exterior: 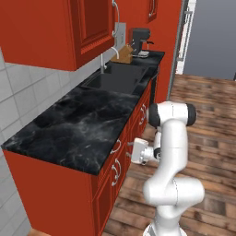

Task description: Take a straw from the drawer in front and place it inside the glass cup on the dining counter.

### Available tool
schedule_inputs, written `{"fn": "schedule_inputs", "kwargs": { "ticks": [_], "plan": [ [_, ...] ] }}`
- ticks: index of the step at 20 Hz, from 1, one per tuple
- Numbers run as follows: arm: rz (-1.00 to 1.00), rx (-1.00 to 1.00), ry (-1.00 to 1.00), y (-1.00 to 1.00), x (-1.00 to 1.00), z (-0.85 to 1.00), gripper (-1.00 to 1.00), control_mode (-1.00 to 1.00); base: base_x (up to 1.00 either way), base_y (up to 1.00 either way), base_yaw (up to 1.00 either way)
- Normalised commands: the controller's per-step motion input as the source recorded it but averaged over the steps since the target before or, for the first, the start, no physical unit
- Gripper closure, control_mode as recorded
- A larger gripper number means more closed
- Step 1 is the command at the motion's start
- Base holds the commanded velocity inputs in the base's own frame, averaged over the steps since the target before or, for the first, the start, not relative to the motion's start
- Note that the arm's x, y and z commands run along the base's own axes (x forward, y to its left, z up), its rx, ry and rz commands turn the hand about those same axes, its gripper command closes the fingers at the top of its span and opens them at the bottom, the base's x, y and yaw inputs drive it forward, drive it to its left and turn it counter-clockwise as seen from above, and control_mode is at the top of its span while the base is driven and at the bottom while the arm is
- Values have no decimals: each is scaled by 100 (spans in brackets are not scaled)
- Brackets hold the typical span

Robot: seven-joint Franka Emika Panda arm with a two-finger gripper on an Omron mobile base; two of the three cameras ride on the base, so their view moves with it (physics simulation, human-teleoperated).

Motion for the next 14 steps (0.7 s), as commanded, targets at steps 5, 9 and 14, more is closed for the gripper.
{"fn": "schedule_inputs", "kwargs": {
  "ticks": [5, 9, 14],
  "plan": [
    [-3, -5, 0, 22, 26, -8, -100, -100, 0, 0, 0],
    [-3, -5, 0, 15, 24, -11, -100, -100, 0, 0, 0],
    [-3, -4, 0, 3, 18, -17, -100, -100, 0, 0, 0]
  ]
}}
